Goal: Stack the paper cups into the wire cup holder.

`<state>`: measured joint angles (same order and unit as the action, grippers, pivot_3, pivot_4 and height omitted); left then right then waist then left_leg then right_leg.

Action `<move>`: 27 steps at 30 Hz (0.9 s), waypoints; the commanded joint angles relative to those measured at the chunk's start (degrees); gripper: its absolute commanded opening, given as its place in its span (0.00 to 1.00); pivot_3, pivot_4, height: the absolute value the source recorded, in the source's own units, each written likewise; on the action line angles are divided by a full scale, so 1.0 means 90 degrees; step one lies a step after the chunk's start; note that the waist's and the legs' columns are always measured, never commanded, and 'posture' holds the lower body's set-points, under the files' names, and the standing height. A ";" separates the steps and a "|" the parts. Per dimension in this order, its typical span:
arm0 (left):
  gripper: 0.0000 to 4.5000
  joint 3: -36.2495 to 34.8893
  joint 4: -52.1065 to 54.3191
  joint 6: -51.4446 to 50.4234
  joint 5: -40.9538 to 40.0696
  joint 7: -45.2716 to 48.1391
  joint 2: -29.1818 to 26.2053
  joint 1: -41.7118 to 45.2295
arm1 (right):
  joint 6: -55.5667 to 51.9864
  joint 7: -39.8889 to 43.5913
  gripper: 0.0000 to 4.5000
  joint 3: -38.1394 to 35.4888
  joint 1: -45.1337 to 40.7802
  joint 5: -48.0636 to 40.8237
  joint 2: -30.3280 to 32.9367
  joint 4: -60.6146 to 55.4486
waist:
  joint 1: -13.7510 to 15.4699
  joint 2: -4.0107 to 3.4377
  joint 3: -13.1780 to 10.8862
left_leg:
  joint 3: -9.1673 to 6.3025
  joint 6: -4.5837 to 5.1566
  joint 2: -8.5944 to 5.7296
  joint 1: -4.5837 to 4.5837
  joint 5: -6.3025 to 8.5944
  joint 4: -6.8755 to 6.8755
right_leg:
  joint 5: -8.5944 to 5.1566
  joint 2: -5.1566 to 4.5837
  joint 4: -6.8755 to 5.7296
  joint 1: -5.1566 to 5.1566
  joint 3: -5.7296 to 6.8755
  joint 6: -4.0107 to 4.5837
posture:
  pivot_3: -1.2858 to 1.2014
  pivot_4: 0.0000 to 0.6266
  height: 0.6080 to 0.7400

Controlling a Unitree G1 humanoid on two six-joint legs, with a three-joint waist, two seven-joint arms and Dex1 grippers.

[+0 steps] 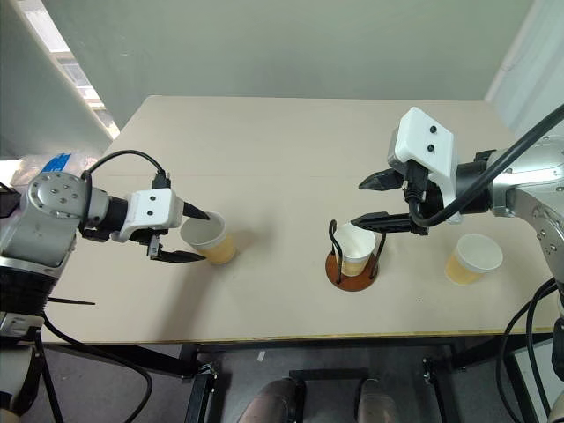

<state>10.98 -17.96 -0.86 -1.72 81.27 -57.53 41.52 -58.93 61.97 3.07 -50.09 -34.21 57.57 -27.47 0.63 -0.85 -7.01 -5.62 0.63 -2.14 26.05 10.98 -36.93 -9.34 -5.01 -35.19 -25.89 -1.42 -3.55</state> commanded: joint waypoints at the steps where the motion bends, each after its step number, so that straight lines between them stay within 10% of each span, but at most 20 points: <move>1: 0.65 -0.0007 -0.0126 0.0208 0.0093 0.0088 0.0041 0.0177 | 0.0043 -0.0069 0.68 -0.0293 -0.0047 -0.0107 0.0134 -0.0099 | -0.0001 0.0000 0.0000 | 0.0000 0.0000 0.0000 0.0000 0.0000 0.0000 | 0.0000 0.0000 0.0000 0.0000 0.0000 -0.0001 | 0.52 0.24 1.00; 9: 0.02 0.0022 -0.0390 0.0423 0.0230 0.0106 0.0167 0.0275 | 0.0085 -0.0149 0.68 -0.0323 -0.0031 -0.0155 0.0193 -0.0066 | -0.0002 0.0001 0.0001 | 0.0000 0.0002 0.0000 0.0001 -0.0001 -0.0002 | 0.0000 0.0000 -0.0001 0.0000 0.0001 -0.0004 | 0.52 0.24 1.00; 27: 0.01 -0.0094 0.1404 -0.1528 -0.1531 0.1140 0.0805 0.1757 | 0.0556 -0.0125 0.68 -0.2022 0.1684 -0.0631 0.0604 -0.0190 | 0.0023 0.0007 0.0003 | 0.0006 0.0012 0.0000 0.0007 0.0001 -0.0013 | 0.0020 -0.0003 0.0018 0.0014 0.0001 -0.0045 | 0.52 0.24 1.00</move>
<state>11.07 -7.22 -13.73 -13.36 89.53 -50.47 54.33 -53.86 60.78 -10.70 -35.40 -37.68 62.06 -27.42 0.84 -0.79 -6.98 -5.56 0.75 -2.14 26.10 10.98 -37.06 -9.17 -5.04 -35.02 -25.74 -1.42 -4.00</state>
